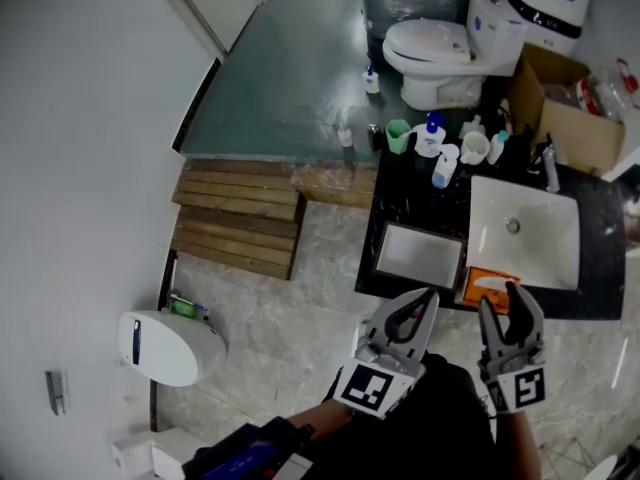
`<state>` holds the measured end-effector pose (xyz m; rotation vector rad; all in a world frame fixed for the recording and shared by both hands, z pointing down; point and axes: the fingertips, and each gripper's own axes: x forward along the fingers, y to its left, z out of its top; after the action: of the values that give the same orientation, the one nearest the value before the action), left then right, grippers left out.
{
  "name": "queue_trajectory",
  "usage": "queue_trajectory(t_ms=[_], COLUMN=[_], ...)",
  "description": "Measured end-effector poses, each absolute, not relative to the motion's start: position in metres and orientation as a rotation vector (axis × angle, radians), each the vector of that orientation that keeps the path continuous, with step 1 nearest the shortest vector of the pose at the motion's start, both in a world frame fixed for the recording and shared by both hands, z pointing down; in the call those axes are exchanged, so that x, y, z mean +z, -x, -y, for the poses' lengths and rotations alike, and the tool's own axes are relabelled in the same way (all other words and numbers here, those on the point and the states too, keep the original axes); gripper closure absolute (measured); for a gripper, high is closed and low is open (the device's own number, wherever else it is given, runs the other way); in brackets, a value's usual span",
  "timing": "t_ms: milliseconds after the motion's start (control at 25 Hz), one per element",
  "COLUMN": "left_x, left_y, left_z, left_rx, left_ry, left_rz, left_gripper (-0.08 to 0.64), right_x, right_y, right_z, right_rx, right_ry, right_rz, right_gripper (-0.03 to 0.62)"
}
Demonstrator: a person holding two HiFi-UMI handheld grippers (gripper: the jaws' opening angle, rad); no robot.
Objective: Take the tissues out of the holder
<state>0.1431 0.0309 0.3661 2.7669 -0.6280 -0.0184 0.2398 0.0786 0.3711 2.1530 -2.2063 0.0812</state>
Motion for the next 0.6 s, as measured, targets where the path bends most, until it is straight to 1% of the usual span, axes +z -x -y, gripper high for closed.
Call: queue_trajectory(t_ms=[160,200,320,400,600], left_x=[0.362,0.361,0.358,0.360,0.369], left_y=[-0.137,-0.135,-0.127,-0.122,-0.112], left_z=[-0.024,-0.021,-0.017,-0.014,0.000], left_rx=[-0.048,-0.061,-0.086,-0.090,-0.109], left_ry=[-2.763,-2.766,-2.773,-2.764,-2.680], left_rz=[0.637,0.642,0.648,0.655,0.696], left_gripper=[0.563,0.563,0.563,0.563,0.563], right_x=[0.358,0.354,0.347,0.345,0.351], right_y=[-0.219,-0.214,-0.207,-0.200,-0.183], right_z=[-0.071,-0.070,-0.068,-0.066,-0.058], right_rx=[0.007,-0.009,-0.032,-0.052,-0.034], right_ry=[-2.124,-2.126,-2.145,-2.125,-2.059], right_rz=[2.258,2.267,2.257,2.265,2.293], right_gripper=[0.402,0.410,0.486,0.586,0.586])
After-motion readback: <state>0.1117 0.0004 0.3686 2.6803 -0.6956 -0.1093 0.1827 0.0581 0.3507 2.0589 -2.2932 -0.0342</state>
